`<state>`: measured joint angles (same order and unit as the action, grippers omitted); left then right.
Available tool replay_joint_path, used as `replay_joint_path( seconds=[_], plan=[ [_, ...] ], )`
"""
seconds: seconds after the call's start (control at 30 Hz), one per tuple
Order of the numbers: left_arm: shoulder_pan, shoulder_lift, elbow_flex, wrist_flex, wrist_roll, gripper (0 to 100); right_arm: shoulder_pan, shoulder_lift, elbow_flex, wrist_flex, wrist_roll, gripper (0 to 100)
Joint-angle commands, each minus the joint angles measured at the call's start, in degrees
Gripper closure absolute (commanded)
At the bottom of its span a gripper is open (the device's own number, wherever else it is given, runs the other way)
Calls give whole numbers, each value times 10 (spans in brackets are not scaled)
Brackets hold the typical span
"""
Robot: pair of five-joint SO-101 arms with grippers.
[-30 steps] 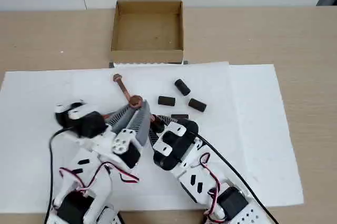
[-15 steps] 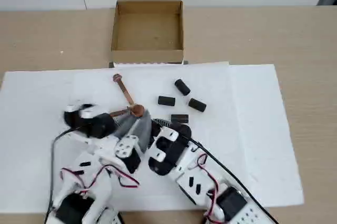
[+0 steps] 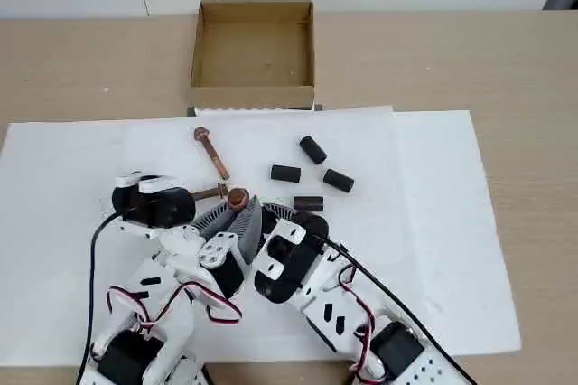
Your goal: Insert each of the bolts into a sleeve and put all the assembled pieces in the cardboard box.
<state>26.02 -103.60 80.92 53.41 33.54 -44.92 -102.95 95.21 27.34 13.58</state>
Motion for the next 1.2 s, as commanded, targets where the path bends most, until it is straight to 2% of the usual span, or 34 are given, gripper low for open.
replay_joint_path(
  seconds=[0.0, 0.1, 0.47, 0.73, 0.8, 0.93, 1.03, 1.17],
  plan=[
    [-4, -4, -17, 29, -14, 849, 6, -10, -30, -15, 6, 996],
    [-7, -4, -19, 53, -46, 758, 6, -10, -29, -15, 6, 996],
    [-10, -4, -65, 63, -52, 754, 7, -10, -27, -10, 6, 996],
    [-115, -3, -93, 63, -132, 758, 18, -10, -16, -10, 7, 996],
    [-136, -4, -93, 63, -152, 805, 19, -10, -16, -10, 7, 996],
    [-154, -4, -89, 62, -186, 1000, 37, -10, -15, -10, 6, 996],
    [-158, -4, -72, 62, -222, 994, 64, -10, -15, -10, 6, 996],
    [-199, -4, -20, 60, -258, 994, 107, -10, -9, -9, -2, 996]
  ],
)
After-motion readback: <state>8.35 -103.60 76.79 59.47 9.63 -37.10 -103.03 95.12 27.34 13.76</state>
